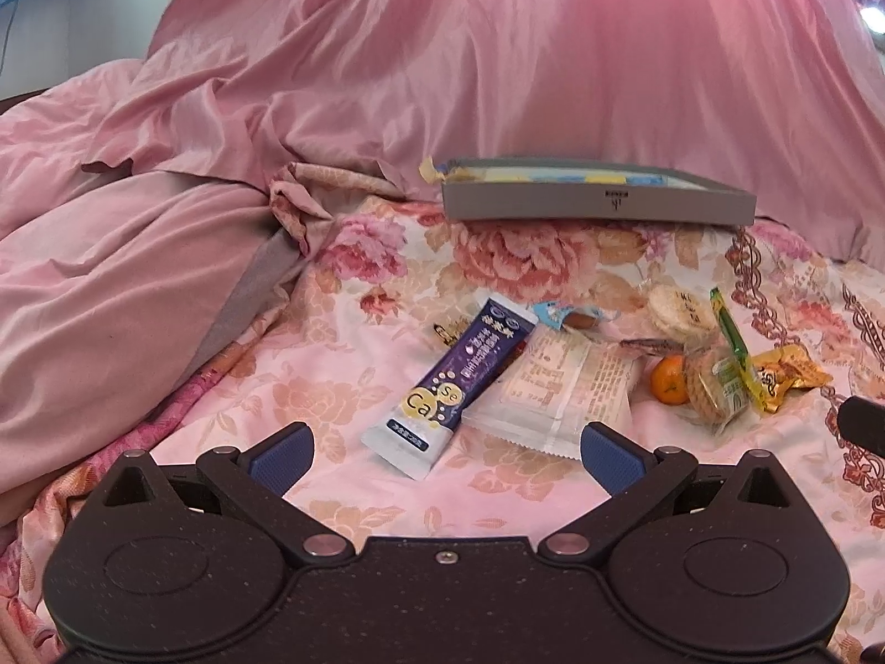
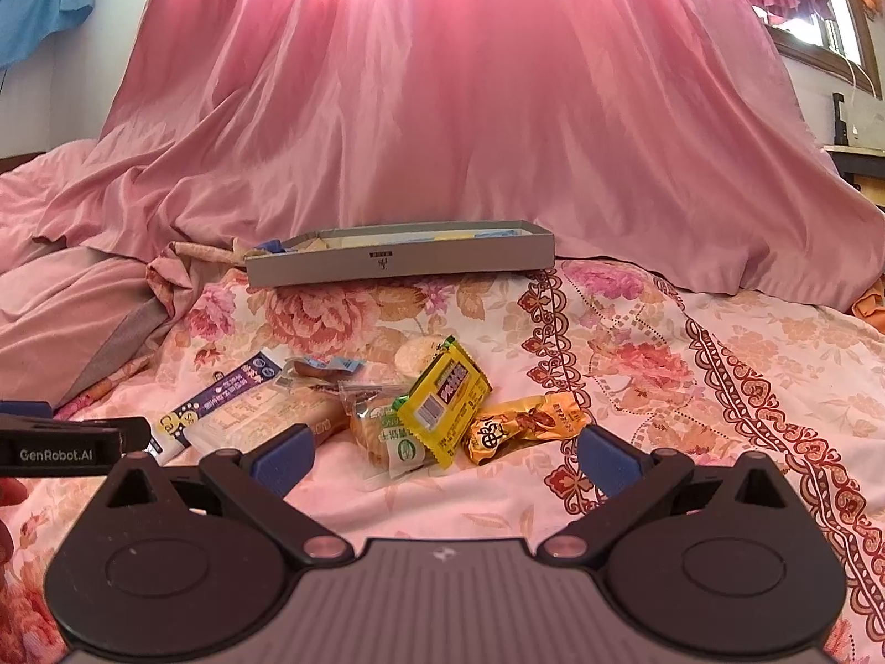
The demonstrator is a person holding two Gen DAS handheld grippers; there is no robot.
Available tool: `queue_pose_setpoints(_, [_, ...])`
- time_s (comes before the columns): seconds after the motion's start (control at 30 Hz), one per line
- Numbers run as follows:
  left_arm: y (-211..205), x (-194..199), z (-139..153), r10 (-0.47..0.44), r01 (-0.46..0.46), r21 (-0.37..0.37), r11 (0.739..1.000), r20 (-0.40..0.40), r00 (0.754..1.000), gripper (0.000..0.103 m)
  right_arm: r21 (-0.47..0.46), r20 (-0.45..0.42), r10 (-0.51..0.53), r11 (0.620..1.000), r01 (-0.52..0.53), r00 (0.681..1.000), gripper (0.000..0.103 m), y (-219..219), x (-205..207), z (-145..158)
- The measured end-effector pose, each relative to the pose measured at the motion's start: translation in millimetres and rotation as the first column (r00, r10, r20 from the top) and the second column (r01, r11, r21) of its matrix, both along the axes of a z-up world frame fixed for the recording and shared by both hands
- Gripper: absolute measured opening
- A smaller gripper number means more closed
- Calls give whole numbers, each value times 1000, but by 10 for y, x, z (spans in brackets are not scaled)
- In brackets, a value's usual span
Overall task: Organize snacks
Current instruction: 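Grasp the purple milk powder stick with the left tool while the right tool grasps the clear bread packet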
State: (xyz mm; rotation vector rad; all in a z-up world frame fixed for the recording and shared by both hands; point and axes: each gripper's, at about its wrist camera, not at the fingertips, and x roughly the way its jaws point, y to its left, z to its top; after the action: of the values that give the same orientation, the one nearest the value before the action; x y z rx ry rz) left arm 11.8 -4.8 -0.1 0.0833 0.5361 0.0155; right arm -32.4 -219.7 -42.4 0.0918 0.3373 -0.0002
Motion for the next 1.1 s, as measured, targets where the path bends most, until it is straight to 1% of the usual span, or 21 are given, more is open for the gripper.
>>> queue_pose_setpoints(0.17, [13,132,21,-26,26,9,1000,-29,999,102,-51,-30,35,998,-36,999,103,44,69,-13])
queue_pose_setpoints(0.23, [41,210,52,-41,42,13,999,-26,999,102,-62,-43,52,997,-54,998,103,57,104,-11])
queue_pose_setpoints(0.33, [99,360,84,-78,78,41,996,-18,997,102,-59,-69,93,994,-97,993,103,58,176,0])
queue_pose_setpoints(0.47, [232,625,58,-127,129,25,991,-45,991,102,-63,-98,172,982,-179,980,103,153,272,2])
queue_pose_setpoints(0.57, [353,793,18,-126,127,11,992,-66,990,102,-59,-122,231,969,-240,965,103,234,346,2])
queue_pose_setpoints(0.63, [421,896,-8,-132,134,19,991,-78,988,102,-55,-140,265,960,-275,954,103,299,394,-7])
queue_pose_setpoints(0.73, [512,1042,-27,-130,132,13,991,-97,987,102,-49,-166,296,950,-308,941,103,383,482,-18])
queue_pose_setpoints(0.8, [573,1121,-24,-129,130,2,992,-93,987,102,-44,-179,313,945,-325,933,103,452,541,-38])
queue_pose_setpoints(0.9, [629,1210,-10,-136,137,7,991,-71,988,102,-22,-205,333,939,-344,920,103,600,670,-41])
queue_pose_setpoints(0.97, [662,1251,-1,-149,150,14,989,-56,987,102,-16,-239,323,942,-336,916,103,724,788,-53])
queue_pose_setpoints(1.1, [783,1319,43,-129,129,1,992,-11,992,102,49,-290,313,949,-312,905,103,922,1066,-79])
